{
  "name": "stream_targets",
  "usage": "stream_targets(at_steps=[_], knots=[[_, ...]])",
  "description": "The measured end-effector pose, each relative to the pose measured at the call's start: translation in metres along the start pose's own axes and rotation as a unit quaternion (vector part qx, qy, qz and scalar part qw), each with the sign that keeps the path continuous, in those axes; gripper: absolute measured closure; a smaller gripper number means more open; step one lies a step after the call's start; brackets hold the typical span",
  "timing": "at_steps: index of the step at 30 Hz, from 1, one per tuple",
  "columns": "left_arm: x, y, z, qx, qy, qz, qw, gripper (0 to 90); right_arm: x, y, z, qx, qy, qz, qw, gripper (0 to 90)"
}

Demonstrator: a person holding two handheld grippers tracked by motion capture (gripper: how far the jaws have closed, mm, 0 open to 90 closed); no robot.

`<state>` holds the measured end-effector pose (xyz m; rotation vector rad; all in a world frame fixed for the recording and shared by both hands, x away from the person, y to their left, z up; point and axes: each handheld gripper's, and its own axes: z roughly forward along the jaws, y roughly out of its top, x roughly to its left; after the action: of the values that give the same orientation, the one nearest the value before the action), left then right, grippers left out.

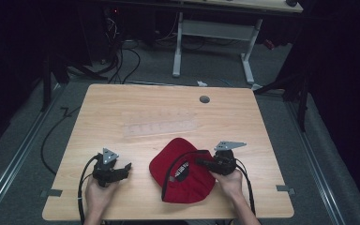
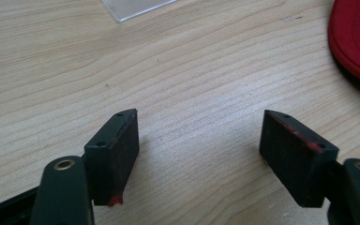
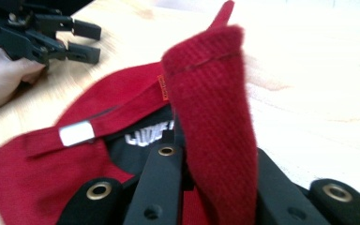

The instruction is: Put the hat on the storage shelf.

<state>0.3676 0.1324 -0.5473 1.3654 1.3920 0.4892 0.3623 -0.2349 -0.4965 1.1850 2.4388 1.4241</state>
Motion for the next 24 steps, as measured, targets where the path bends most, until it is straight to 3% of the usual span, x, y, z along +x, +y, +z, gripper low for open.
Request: stream_targets(at_steps=[24], knots=[[-0.001,-0.001,0.001,0.005,-0.007,0.002,1.0000,25.0,0.009,0.022,-0.029,-0.035,-0.016,0.010,0.9992,86.2]])
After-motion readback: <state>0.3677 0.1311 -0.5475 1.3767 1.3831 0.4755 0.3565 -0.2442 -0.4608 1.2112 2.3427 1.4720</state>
